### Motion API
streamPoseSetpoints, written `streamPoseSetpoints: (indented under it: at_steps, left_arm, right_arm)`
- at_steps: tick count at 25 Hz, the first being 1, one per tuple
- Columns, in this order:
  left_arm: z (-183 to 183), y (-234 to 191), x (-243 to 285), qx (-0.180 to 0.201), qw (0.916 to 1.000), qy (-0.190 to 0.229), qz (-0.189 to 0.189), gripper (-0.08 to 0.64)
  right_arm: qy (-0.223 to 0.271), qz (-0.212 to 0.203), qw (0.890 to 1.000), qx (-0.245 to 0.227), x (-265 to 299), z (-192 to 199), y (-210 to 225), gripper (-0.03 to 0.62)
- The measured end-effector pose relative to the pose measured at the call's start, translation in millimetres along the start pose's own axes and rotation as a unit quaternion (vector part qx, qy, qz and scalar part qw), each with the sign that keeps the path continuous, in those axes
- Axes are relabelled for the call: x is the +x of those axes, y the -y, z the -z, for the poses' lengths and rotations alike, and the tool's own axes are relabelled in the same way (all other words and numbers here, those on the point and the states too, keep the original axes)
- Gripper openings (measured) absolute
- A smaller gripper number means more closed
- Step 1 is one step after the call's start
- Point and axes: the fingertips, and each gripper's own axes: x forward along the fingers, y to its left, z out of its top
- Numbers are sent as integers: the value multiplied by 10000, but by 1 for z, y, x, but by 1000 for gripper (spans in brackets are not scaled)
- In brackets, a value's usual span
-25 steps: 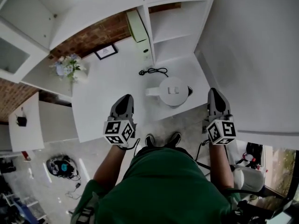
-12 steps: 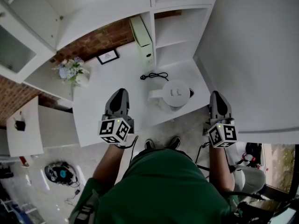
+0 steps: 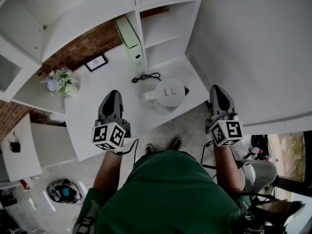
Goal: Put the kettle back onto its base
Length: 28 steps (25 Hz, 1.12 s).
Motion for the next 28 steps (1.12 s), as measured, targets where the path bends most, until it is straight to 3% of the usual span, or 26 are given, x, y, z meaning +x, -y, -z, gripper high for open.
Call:
streamPoseSetpoints:
  at_steps: [28]
  left_arm:
    - [18, 6, 11, 0, 9997, -166, -187, 38]
  right_arm:
    - [-54, -165, 9998, 8, 13, 5, 18, 20]
